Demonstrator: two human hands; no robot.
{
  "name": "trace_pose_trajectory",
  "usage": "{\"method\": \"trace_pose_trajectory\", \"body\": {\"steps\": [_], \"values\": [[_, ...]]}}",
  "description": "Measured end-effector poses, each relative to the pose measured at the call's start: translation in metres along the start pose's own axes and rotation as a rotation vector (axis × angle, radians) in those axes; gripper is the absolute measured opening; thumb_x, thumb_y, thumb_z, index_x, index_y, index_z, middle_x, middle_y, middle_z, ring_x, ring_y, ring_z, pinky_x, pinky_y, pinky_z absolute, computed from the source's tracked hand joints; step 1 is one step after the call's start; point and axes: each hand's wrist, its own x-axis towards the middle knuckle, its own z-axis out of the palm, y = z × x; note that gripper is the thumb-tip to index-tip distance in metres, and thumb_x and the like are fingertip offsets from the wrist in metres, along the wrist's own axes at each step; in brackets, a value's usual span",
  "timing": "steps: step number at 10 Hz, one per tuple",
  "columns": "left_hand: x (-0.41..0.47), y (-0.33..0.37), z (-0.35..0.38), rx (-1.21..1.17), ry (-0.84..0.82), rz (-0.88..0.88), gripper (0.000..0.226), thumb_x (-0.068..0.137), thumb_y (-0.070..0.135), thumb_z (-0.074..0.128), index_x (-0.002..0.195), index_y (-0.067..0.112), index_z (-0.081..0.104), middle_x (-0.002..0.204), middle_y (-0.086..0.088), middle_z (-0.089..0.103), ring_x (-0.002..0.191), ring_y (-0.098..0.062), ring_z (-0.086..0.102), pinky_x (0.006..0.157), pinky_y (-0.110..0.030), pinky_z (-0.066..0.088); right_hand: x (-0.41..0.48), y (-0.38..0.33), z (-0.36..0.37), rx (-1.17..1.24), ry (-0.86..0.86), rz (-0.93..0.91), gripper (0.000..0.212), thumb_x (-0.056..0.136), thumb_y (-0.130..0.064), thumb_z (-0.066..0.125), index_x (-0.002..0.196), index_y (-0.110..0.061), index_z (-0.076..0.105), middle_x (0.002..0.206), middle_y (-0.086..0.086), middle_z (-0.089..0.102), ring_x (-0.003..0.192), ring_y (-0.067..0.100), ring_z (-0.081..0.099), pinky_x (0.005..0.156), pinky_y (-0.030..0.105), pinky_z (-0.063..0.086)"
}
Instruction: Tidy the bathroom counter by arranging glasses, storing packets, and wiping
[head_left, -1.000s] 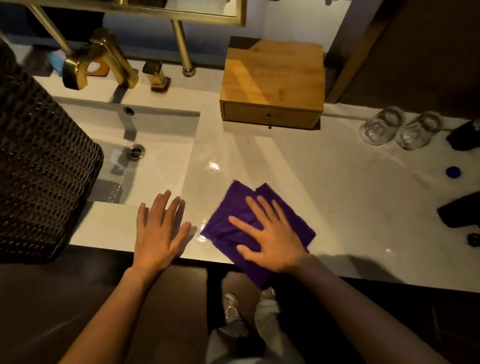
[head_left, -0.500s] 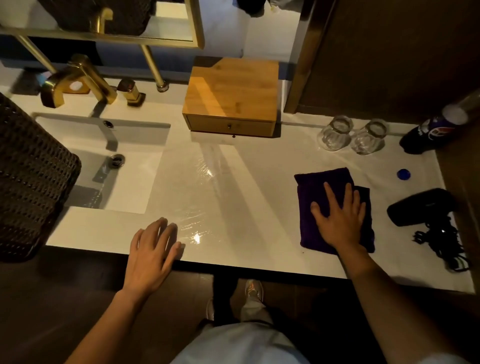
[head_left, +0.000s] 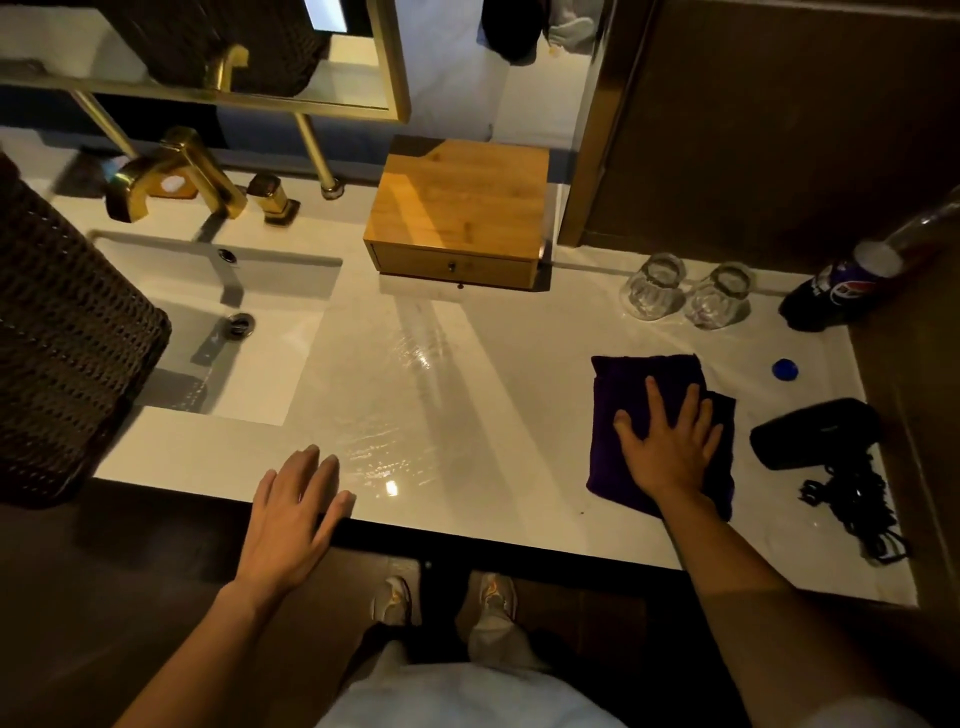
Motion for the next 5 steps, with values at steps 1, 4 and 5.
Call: {"method": "trace_pose_trajectory", "body": {"steps": [1,4,5], "values": [[-0.001,-0.001,-0.006,-0.035,-0.006,0.02,0.06,0.099,0.056,0.025,0.146,0.025,0.041,0.156,-0.002,0.032,0.144,-0.022,0.032,0.12,-0.046,0.025,-0.001,0.0,-0.002,0.044,-0.018,0.009,0.074,0.092,-0.069,0.035,0.156,-0.041,0.01,0.166,0.013,-0.004,0.153,0.035,-0.004,0.122,0.056,-0.004],[-0.044,-0.024,0.003,-0.215,0.19,0.153,0.046,0.094,0.038,0.05,0.131,0.013,0.062,0.141,-0.006,0.051,0.129,-0.023,0.051,0.108,-0.044,0.041,-0.11,-0.028,0.014,0.472,0.302,0.023,0.05,0.094,-0.039,0.058,0.141,-0.023,0.049,0.156,0.007,0.031,0.142,0.03,0.032,0.115,0.045,0.029],[-0.067,-0.034,0.015,-0.281,0.194,0.101,0.044,0.091,0.036,0.051,0.124,0.013,0.067,0.132,-0.005,0.059,0.122,-0.019,0.055,0.102,-0.044,0.046,-0.164,-0.042,0.029,0.651,0.428,-0.074,0.027,0.089,-0.031,0.058,0.099,-0.009,0.071,0.104,0.006,0.065,0.089,0.02,0.064,0.078,0.018,0.048]]}}
